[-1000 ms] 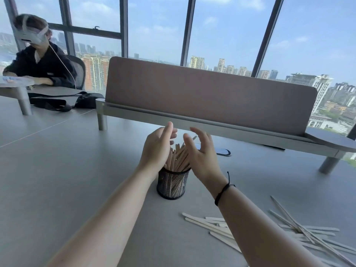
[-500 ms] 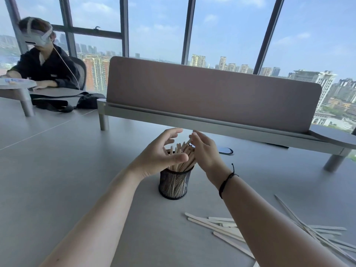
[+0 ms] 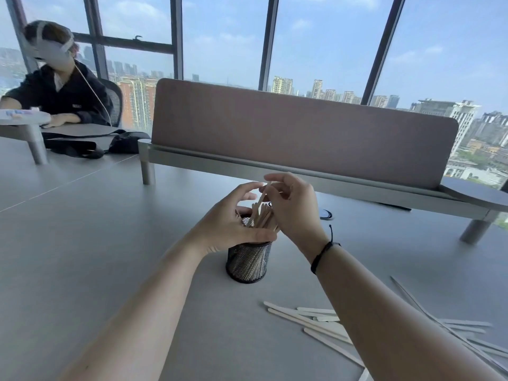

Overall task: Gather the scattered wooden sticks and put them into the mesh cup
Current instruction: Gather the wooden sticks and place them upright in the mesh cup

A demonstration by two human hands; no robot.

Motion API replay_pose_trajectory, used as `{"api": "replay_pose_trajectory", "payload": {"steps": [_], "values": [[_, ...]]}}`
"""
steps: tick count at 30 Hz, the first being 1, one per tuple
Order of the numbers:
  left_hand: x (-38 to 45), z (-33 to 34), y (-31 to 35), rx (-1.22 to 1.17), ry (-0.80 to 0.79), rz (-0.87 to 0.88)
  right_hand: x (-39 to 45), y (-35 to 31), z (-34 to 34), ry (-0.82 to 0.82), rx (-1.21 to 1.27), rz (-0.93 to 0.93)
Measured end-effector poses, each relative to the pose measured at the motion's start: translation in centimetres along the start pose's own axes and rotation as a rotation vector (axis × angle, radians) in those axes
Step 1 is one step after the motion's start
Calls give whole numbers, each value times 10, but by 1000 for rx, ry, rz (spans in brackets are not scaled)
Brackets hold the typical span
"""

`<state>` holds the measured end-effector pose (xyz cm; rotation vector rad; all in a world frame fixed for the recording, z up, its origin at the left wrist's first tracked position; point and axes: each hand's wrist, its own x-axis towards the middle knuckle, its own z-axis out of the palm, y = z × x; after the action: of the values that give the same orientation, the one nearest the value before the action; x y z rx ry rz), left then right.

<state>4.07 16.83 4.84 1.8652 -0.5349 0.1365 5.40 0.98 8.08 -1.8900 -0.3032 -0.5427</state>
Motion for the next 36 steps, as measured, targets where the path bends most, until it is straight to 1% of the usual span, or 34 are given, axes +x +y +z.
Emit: {"api": "replay_pose_trajectory", "payload": {"steps": [3, 6, 9, 11, 13, 14, 15, 18, 20, 23, 25, 28, 31, 33, 36], "values": [[-1, 0, 0, 0, 16, -16, 2, -2, -4, 51, -66, -59], [-1, -1, 2, -1, 19, -23, -3, -3, -4, 0, -151, -121], [-1, 0, 2, -22, 36, -23, -6, -8, 1, -3, -194, -163], [-2, 1, 1, -34, 59, -21, -9, -7, 3, -73, -284, -174], [-3, 1, 0, -44, 85, -11, -13, -3, 4, -236, -359, -163], [-3, 1, -1, -43, 91, -7, -16, -2, 3, -302, -350, -147], [-3, 1, -1, -42, 88, -6, -19, -3, 1, -323, -324, -130], [-4, -1, -1, -44, 47, 2, -21, -2, -7, -209, -245, -106], [-4, -2, 0, -40, 6, 5, -23, 2, -10, -163, -180, -74], [-5, -3, 3, -5, -30, -6, -28, 9, -13, -155, 34, 118], [-5, -1, 4, 38, -49, -10, -36, 10, -10, -198, 110, 209], [-3, 4, 8, 157, -57, 6, -47, 9, -2, -360, 221, 299], [-1, 9, 13, 274, -36, 35, -45, 12, 2, -452, 207, 269], [-1, 11, 14, 304, -20, 48, -45, 8, -2, -502, 227, 239], [1, 18, 16, 358, 28, 55, -49, 3, -8, -535, 220, 151]]}}
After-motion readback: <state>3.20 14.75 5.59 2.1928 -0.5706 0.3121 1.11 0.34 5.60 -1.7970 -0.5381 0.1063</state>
